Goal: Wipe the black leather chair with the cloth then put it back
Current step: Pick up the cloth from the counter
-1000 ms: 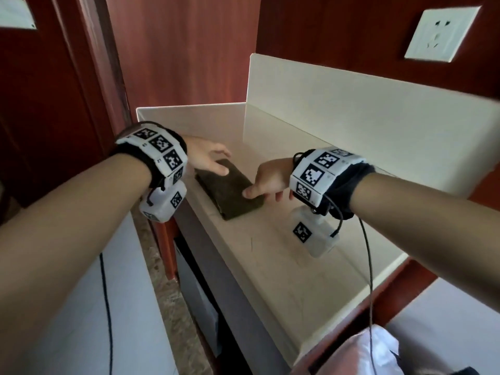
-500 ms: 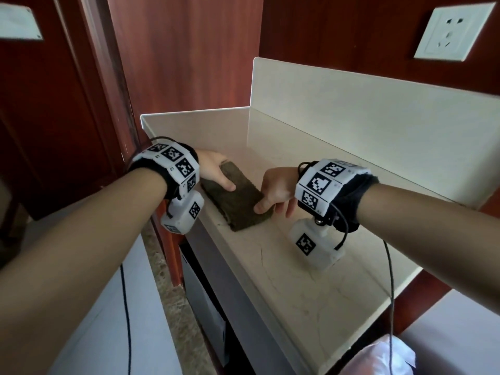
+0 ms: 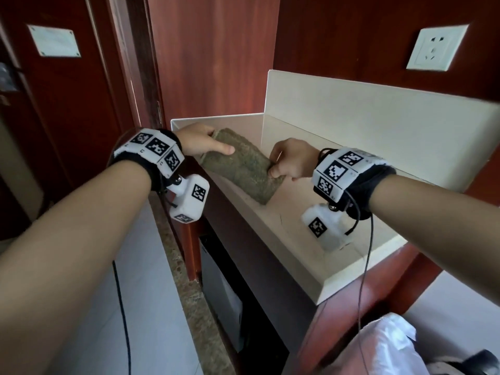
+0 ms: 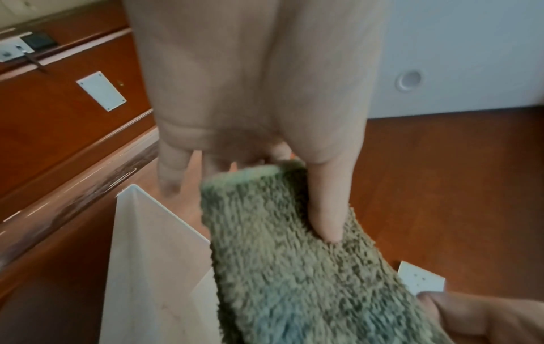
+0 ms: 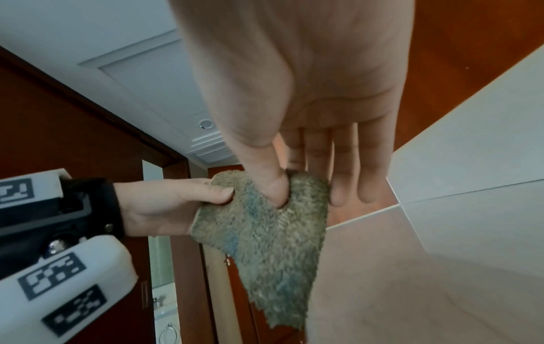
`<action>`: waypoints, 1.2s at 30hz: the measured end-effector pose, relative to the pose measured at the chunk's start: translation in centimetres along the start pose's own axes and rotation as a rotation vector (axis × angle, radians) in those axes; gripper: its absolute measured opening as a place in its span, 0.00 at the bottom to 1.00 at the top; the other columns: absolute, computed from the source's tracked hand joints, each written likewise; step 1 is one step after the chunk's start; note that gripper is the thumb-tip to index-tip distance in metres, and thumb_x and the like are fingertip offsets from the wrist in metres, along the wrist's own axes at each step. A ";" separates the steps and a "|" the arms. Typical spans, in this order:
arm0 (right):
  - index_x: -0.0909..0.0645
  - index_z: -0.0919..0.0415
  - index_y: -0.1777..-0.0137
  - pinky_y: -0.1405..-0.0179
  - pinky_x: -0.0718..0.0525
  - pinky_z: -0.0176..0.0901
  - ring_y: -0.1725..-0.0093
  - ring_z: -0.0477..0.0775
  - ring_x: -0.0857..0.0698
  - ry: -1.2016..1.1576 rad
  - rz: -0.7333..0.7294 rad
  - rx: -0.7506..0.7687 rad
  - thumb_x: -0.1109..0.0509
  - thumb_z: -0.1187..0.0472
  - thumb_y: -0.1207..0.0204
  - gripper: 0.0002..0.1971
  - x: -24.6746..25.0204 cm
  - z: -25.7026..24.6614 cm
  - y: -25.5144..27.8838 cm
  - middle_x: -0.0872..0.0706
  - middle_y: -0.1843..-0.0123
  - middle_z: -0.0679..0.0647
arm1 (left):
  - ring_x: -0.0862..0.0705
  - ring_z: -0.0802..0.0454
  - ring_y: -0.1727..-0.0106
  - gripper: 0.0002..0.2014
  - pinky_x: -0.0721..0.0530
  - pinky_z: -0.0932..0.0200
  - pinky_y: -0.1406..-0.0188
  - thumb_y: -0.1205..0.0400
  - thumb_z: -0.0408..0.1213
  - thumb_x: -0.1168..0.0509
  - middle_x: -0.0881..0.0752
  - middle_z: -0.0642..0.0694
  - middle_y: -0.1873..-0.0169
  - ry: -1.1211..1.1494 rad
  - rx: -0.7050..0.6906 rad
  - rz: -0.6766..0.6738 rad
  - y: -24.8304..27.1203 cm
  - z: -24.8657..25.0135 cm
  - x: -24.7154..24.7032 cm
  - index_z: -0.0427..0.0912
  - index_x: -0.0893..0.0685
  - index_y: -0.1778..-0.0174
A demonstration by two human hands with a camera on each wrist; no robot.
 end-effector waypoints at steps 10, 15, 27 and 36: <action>0.24 0.51 0.67 0.75 0.27 0.28 0.69 0.45 0.25 -0.217 0.167 0.118 0.25 0.63 0.32 0.11 0.3 -7.1 10.0 0.22 0.69 0.48 | 0.14 0.57 0.57 0.14 0.15 0.63 0.54 0.26 0.36 0.26 0.13 0.48 0.55 0.266 -0.067 0.294 14.1 0.5 3.3 0.41 0.14 0.45; 0.25 0.52 0.66 0.80 0.31 0.26 0.71 0.43 0.28 -0.414 0.248 0.135 0.27 0.65 0.30 0.11 0.1 -10.1 15.4 0.25 0.70 0.48 | 0.14 0.54 0.53 0.14 0.16 0.64 0.53 0.27 0.39 0.25 0.13 0.45 0.52 0.363 -0.129 0.506 20.3 1.0 3.8 0.41 0.16 0.47; 0.25 0.54 0.65 0.72 0.17 0.38 0.73 0.42 0.23 -0.640 0.283 0.152 0.31 0.69 0.26 0.11 -0.1 -13.1 26.8 0.22 0.70 0.48 | 0.14 0.45 0.50 0.21 0.14 0.49 0.49 0.28 0.42 0.25 0.15 0.40 0.48 0.380 -0.215 0.651 32.8 2.9 2.7 0.51 0.27 0.44; 0.24 0.54 0.64 0.68 0.17 0.41 0.71 0.43 0.22 -0.652 0.250 0.189 0.31 0.68 0.25 0.10 0.4 -11.2 38.1 0.21 0.68 0.49 | 0.15 0.52 0.58 0.08 0.15 0.59 0.59 0.25 0.38 0.27 0.16 0.50 0.61 0.314 -0.207 0.607 43.7 6.7 -1.6 0.49 0.22 0.62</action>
Point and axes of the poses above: each hand's wrist, its own y-axis away from the middle knuckle, its own x-axis out of the back of the hand, z = x × y, the point moved 1 cm from there along -y, towards the middle knuckle
